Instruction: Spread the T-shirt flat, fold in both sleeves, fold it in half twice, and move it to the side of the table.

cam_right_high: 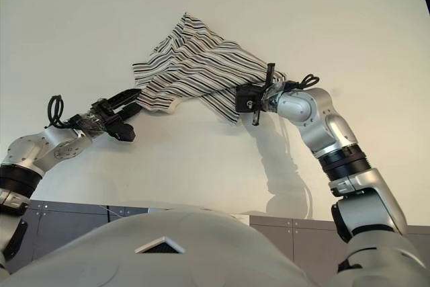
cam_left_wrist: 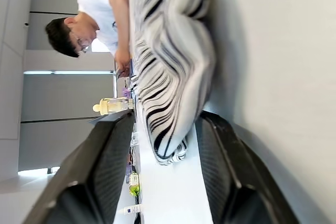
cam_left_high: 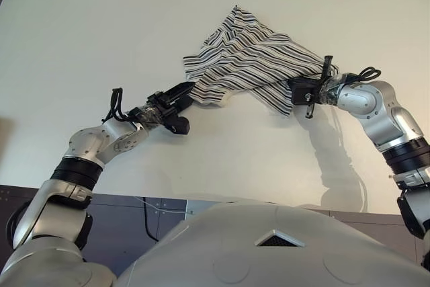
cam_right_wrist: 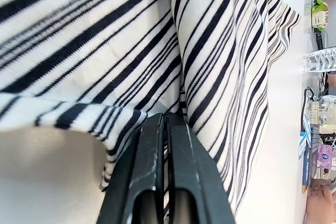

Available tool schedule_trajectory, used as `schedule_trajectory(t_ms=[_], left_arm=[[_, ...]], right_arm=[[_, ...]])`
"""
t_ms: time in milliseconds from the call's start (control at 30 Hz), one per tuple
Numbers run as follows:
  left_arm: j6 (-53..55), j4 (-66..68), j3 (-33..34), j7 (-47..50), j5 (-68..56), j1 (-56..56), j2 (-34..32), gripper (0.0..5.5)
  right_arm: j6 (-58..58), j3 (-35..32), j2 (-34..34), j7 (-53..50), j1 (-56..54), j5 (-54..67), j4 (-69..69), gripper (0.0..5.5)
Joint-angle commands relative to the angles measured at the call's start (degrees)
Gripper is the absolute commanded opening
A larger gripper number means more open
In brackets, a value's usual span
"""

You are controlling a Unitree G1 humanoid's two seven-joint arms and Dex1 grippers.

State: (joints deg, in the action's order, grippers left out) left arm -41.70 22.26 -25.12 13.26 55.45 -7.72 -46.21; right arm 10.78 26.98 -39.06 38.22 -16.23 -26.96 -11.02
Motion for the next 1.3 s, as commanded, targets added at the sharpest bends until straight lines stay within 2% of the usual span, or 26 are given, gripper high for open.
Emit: schedule_trajectory(t_ms=[33, 300, 500, 667, 800, 933, 1067, 1133, 1200, 1300], left_arm=[[-1.7, 2.5, -1.2, 1.0, 1.6, -2.7, -0.8, 1.35], [-1.5, 5.9, -0.7, -3.5, -4.6, -4.8, 1.9, 0.12], [0.4, 1.8, 2.4, -17.7, -20.8, -5.7, 3.2, 0.12], [15.8, -9.9, 12.1, -30.7, -45.3, -8.7, 6.8, 0.12], [31.0, -19.5, 21.2, -33.8, -62.3, -11.0, 10.7, 0.12], [41.0, -24.1, 26.6, -34.9, -71.6, -10.9, 13.2, 0.12], [47.6, -28.8, 25.9, -39.2, -75.0, -6.8, 13.5, 0.12], [53.4, -34.7, 26.1, -40.6, -79.5, -4.8, 13.8, 0.12], [61.3, -43.2, 26.8, -41.4, -88.9, -6.0, 14.3, 0.12], [70.9, -52.5, 31.0, -41.9, -106.4, -11.6, 12.6, 0.12]], right_arm=[[-1.8, 1.2, -0.6, 1.3, 1.8, -2.5, -3.0, 0.1], [-1.7, 0.2, -0.3, 1.4, 2.0, -1.0, -2.1, 0.1], [-0.6, -0.6, -0.9, 2.5, 2.3, 0.3, -1.8, 0.1], [2.9, 0.3, -4.1, 1.7, 0.7, -3.5, -7.8, 0.1], [3.2, 0.3, -2.7, -4.5, -5.7, -7.0, -19.5, 0.1], [3.3, -0.8, 1.0, -10.1, -12.4, -6.3, -33.0, 0.1], [4.0, -1.4, 2.0, -17.2, -16.2, -7.2, -40.1, 0.1], [4.8, -5.9, 0.8, -16.0, -14.7, -1.4, -35.6, 0.1], [3.0, -13.2, 1.1, -12.2, -11.7, 8.6, -27.5, 0.1], [-14.1, -24.1, 4.4, -4.3, -7.9, 26.0, -17.0, 0.1]])
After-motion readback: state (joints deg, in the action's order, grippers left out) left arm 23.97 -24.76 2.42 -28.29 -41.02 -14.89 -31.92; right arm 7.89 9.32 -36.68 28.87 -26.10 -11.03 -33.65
